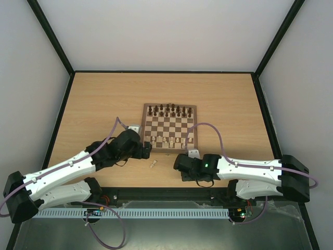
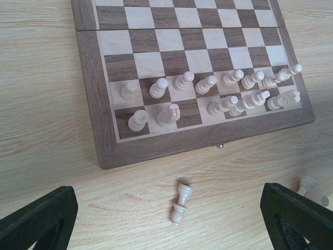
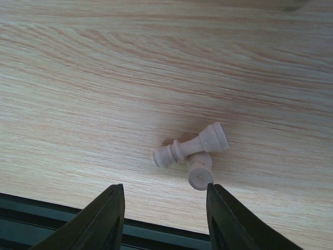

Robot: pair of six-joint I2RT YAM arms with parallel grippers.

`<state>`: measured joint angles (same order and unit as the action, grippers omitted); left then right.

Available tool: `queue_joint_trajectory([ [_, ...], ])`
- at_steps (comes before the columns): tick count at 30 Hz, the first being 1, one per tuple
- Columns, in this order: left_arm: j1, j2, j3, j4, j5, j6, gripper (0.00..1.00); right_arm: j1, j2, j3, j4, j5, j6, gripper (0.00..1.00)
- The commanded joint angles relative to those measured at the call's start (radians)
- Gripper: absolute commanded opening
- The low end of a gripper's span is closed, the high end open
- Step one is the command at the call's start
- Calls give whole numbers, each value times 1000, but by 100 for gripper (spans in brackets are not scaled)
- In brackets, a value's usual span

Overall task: Set up the chess pieces on the board
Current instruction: Pick up the chess piece at the center of the board.

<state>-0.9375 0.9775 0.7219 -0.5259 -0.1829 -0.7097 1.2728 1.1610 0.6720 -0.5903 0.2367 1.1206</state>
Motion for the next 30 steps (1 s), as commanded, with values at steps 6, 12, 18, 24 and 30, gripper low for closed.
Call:
queue_joint_trajectory([
  [6, -3, -12, -13, 12, 0, 12, 99, 13, 14, -39, -96, 64, 103, 39],
  [12, -3, 5, -7, 11, -4, 9, 99, 5, 10, -52, -78, 82, 98, 39],
  [18, -3, 17, 1, 8, -6, 7, 99, -20, 29, -75, -26, 67, 64, 35],
  [24, -3, 31, 7, 9, -13, 5, 99, -53, 27, -80, -3, 59, 27, 27],
  [30, -3, 36, 9, 10, -21, 3, 99, -74, 34, -74, 8, 49, -5, 19],
])
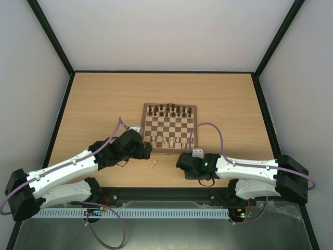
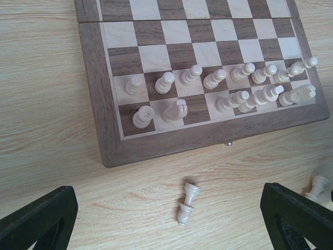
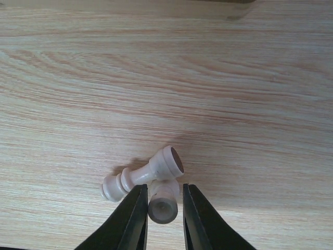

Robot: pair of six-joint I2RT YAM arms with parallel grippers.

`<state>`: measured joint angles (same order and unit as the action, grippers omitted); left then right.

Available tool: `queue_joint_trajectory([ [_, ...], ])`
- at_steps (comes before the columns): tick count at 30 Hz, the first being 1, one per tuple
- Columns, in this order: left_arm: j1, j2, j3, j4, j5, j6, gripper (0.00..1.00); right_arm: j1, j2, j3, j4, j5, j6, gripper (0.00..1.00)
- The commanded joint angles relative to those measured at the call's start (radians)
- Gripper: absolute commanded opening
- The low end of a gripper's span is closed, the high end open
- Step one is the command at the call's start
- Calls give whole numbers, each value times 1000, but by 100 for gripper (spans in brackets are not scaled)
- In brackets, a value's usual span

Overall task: Set up the chess pieces on the board
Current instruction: Pick up the chess piece at the center of the board.

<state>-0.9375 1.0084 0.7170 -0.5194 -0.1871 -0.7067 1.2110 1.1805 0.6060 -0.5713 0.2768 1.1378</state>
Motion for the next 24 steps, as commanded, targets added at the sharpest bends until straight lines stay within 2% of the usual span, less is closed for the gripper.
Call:
queue_joint_trajectory([
  [1, -4, 6, 13, 4, -17, 0, 99, -15, 17, -9, -8, 6, -27, 19],
  [6, -3, 10, 12, 5, -17, -3, 99, -19, 31, -4, 0, -6, -41, 13],
  [10, -3, 8, 11, 5, -18, -3, 99, -21, 36, 4, 1, -4, -46, 12],
  [12, -3, 10, 10, 6, -17, -4, 99, -21, 37, 6, -2, -6, -47, 15],
  [15, -3, 13, 10, 4, -16, -4, 99, -21, 43, 3, -6, -12, -49, 24],
  [17, -2, 11, 10, 4, -17, -4, 99, -21, 45, -2, -4, -21, -47, 25],
  [19, -3, 9, 8, 3, -18, -6, 99, -21, 44, -9, -2, -28, -47, 23],
  [21, -3, 7, 8, 4, -18, -5, 99, -21, 39, -14, -4, -30, -45, 14],
  [24, -3, 3, 5, 1, -20, -7, 99, -21, 23, -20, -9, -31, -38, 8],
])
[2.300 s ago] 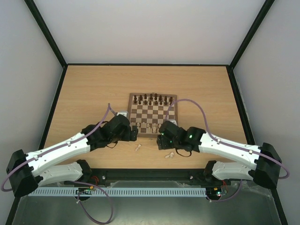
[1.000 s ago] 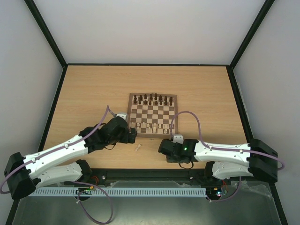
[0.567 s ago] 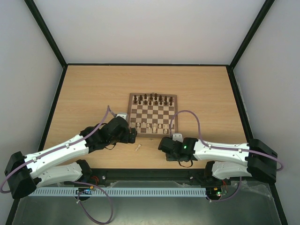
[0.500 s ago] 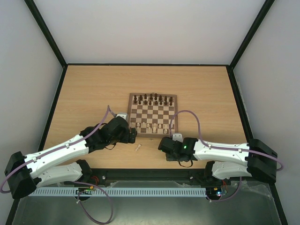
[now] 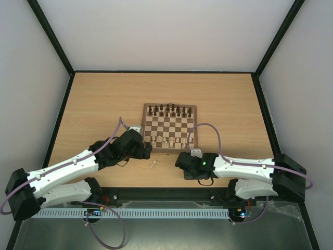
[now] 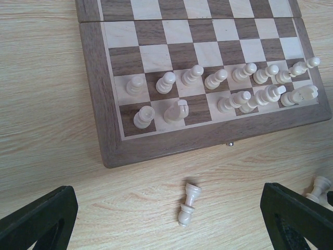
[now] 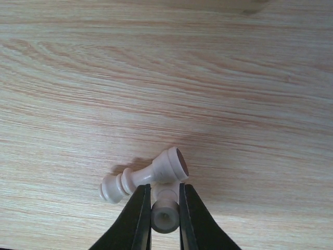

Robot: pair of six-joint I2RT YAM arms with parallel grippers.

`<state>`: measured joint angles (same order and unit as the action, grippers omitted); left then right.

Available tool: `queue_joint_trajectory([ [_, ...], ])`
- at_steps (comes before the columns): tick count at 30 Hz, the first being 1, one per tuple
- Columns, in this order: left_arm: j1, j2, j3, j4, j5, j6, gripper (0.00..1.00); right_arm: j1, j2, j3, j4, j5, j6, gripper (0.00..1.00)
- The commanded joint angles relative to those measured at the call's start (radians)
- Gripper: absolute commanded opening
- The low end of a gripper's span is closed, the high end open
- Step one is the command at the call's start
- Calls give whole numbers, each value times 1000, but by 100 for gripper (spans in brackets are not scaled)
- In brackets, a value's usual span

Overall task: Set up the chess pieces on the board
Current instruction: Pick up the chess piece at the center of the board.

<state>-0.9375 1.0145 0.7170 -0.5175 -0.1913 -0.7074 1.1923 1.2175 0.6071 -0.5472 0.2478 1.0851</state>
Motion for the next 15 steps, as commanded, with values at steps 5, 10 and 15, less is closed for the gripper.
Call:
queue_joint_trajectory([
  [5, -2, -4, 1, 0, -17, -8, 99, -2, -49, -2, -63, 26, 24, 5],
  [10, -2, -1, 5, -9, -42, -11, 99, -23, -34, 88, -79, 90, -23, 8],
  [15, -1, 10, 12, -17, -57, -11, 99, -134, 11, 163, -56, 92, -148, 8],
])
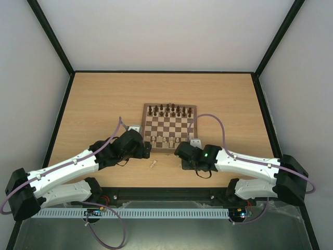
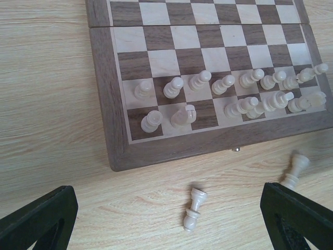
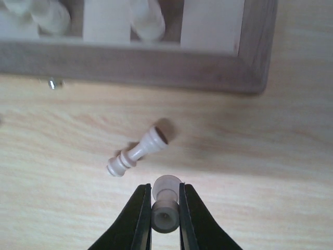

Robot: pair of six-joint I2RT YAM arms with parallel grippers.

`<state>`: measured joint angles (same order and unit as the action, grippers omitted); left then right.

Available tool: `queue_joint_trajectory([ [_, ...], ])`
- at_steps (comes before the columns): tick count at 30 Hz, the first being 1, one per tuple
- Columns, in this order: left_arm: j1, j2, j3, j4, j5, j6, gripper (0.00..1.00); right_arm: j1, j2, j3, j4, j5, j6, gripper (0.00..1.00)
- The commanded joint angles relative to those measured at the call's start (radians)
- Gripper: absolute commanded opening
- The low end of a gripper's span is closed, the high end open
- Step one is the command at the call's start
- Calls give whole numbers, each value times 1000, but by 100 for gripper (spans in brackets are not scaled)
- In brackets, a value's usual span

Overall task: Set up the chess pieces on the board
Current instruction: Pick up the chess piece at the center of the board, then place the chess piece on the chessboard.

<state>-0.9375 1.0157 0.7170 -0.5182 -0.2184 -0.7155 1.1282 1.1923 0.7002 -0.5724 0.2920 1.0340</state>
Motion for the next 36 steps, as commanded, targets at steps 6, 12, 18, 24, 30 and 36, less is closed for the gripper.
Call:
queue_joint_trajectory([
  [6, 4, 5, 36, -28, -54, 0, 99, -213, 88, 170, -23, 30, -259, 8],
  [12, 15, 5, 41, -31, -56, 0, 99, -325, 130, 209, -20, 1, -339, 8],
  [18, 22, 5, 35, -30, -55, 1, 99, -365, 186, 205, 3, -16, -374, 10],
  [24, 26, 3, 28, -31, -52, -2, 99, -366, 222, 196, 37, -37, -387, 10],
  [30, 28, -5, 24, -31, -52, -4, 99, -366, 253, 202, 50, -47, -396, 11],
  [36, 27, -5, 24, -35, -52, -7, 99, -366, 272, 207, 45, -45, -396, 12],
])
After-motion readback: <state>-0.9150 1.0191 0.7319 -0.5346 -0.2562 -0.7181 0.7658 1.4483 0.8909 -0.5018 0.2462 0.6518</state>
